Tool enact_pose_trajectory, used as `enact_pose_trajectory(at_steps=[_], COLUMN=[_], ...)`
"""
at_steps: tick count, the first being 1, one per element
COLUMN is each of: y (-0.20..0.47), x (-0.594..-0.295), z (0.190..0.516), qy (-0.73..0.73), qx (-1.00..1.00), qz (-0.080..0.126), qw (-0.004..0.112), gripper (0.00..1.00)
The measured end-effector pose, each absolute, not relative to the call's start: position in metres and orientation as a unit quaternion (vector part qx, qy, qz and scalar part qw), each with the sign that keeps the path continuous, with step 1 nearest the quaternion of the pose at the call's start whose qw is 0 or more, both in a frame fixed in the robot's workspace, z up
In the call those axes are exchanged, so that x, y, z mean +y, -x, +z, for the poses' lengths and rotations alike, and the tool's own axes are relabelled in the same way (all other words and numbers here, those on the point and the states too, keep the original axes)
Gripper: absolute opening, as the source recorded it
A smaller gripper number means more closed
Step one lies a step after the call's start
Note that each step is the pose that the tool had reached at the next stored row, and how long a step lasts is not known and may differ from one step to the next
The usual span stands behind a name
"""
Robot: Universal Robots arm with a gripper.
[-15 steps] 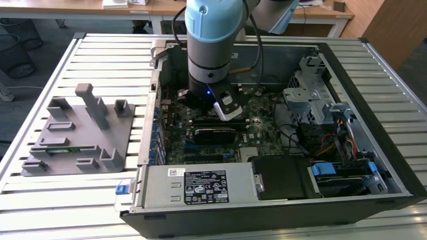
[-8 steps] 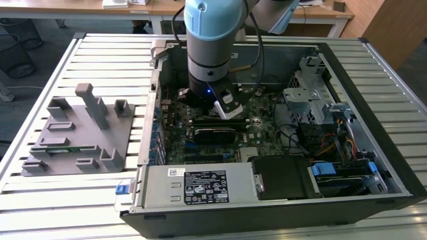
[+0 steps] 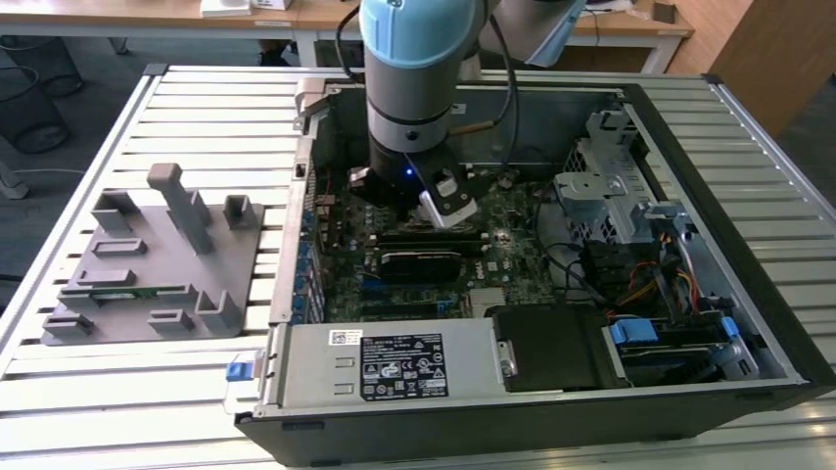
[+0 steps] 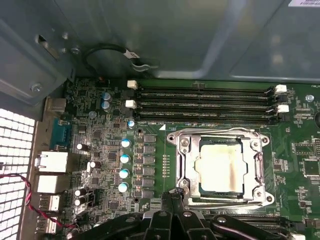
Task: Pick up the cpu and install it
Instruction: 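Install the second cpu locking lever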
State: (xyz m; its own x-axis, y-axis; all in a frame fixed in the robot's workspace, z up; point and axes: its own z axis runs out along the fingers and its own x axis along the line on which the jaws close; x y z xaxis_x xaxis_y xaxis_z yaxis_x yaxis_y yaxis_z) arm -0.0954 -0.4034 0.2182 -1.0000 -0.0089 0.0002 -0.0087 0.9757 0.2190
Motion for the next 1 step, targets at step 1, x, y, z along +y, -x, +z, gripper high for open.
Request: enact_pose_trajectory(at_steps=[1], y=[0.0954], x=[-0.4034], z=[0.2192], qy=[-0.004], qx=[-0.994], qz=[-0.11], qw=[0.001], gripper=[0.11])
